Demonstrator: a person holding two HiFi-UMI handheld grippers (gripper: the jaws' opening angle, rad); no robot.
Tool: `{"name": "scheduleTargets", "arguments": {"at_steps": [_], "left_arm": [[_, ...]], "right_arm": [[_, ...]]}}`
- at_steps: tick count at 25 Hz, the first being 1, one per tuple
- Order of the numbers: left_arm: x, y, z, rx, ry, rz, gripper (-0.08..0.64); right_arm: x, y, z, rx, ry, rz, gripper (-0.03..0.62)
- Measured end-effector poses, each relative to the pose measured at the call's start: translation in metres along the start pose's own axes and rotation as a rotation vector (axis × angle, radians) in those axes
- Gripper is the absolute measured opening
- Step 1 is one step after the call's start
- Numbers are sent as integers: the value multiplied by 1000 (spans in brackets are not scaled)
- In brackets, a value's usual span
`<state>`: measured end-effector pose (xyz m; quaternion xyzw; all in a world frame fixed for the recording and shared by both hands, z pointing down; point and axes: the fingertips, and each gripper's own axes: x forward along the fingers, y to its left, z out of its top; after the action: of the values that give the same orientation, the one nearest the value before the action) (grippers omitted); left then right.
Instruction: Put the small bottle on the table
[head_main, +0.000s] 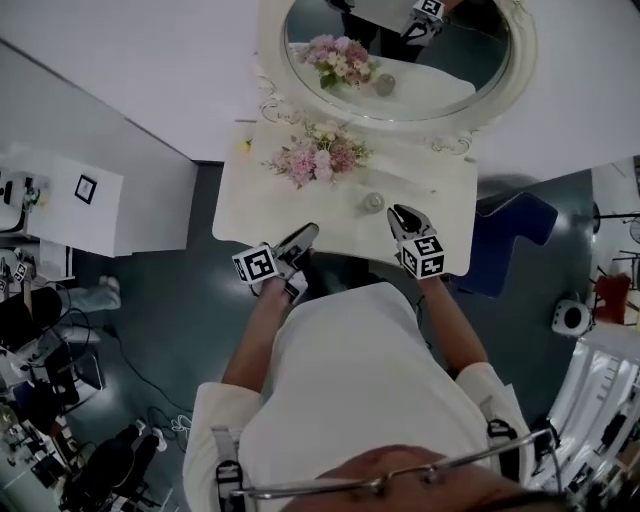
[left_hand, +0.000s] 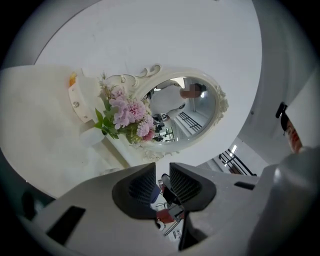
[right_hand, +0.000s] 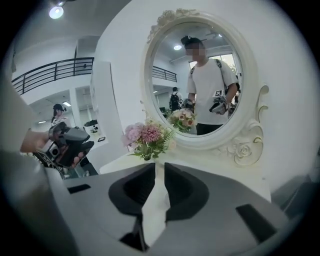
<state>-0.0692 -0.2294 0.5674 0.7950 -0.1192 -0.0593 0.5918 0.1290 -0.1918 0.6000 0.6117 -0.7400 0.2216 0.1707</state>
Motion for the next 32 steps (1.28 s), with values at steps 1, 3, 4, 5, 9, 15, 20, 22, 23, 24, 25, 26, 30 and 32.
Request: {"name": "scheduleTargets", "arguments": {"at_steps": [1,3,4,5,9,15,20,22,23,24,25,26,30,32], "left_arm": [[-3,0,1,30,20,5,84],[-7,-1,1,78,57,11,68],[-8,-2,2,103,75,12,61],[-9,-3,2,128,92,13,51],[-12,-4,-2,217,159,10,3],[-7,-16,-15,315,247,-14,3],[3,-28,-19,426,238,4,3],[5,-34,-21,475,229,15,3],[6,-38,-22,494,219,18,3],[7,-42,-22,511,206,20,3],[8,-48,-22,528,191,22,3],[8,-54,-21,546,174,25,3],[13,-74,-20,668,125,53,3],[16,-81,-21,740,117,67,3]], "right_arm": [[-6,3,1,8,-6,-17,61],[-17,10,2,27,-20,-50,55],[-22,13,3,35,-26,-68,52],[-27,17,4,43,-33,-85,51],[-49,34,1,45,-51,-124,44],[-83,46,-4,-2,-61,-161,23],[-104,41,10,-14,-116,-176,8],[-110,37,14,-27,-129,-176,6],[-114,36,16,-29,-137,-175,6],[-118,34,18,-26,-147,-173,6],[-122,33,20,-19,-159,-169,6],[-127,31,23,-13,-170,-164,6],[-143,23,28,-27,-187,-140,6],[-146,17,27,-51,-178,-127,6]]}}
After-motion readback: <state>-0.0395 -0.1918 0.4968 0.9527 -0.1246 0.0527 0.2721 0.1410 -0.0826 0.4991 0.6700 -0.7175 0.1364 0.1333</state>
